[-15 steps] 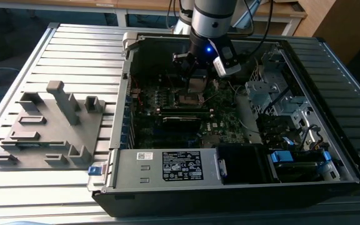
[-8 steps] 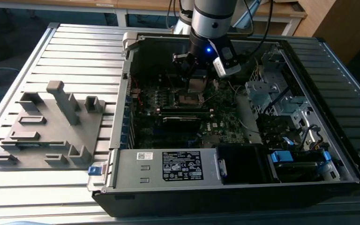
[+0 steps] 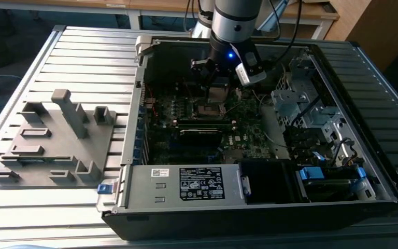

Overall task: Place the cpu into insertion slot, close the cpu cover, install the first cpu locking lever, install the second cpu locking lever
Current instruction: 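Place the cpu into insertion slot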

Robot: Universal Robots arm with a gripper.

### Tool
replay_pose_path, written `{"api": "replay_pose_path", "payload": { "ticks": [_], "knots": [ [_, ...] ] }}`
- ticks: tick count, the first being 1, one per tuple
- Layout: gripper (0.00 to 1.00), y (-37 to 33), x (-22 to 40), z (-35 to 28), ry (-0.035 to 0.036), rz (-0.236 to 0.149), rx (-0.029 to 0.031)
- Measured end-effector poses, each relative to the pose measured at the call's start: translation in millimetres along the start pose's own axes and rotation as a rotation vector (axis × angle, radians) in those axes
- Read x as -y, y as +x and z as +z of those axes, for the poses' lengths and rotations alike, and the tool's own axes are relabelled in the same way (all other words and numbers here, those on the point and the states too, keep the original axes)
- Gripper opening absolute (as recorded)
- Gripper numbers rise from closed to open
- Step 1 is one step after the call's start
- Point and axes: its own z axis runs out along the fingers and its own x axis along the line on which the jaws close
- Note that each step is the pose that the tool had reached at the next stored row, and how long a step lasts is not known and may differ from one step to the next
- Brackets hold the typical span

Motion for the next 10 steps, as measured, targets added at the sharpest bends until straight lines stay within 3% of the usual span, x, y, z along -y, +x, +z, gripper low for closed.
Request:
{"api": "replay_pose_path", "payload": {
  "ticks": [10],
  "knots": [
    [0.54,0.0,0.1,1.5,0.0002,0.000,-0.0001]
  ]
}}
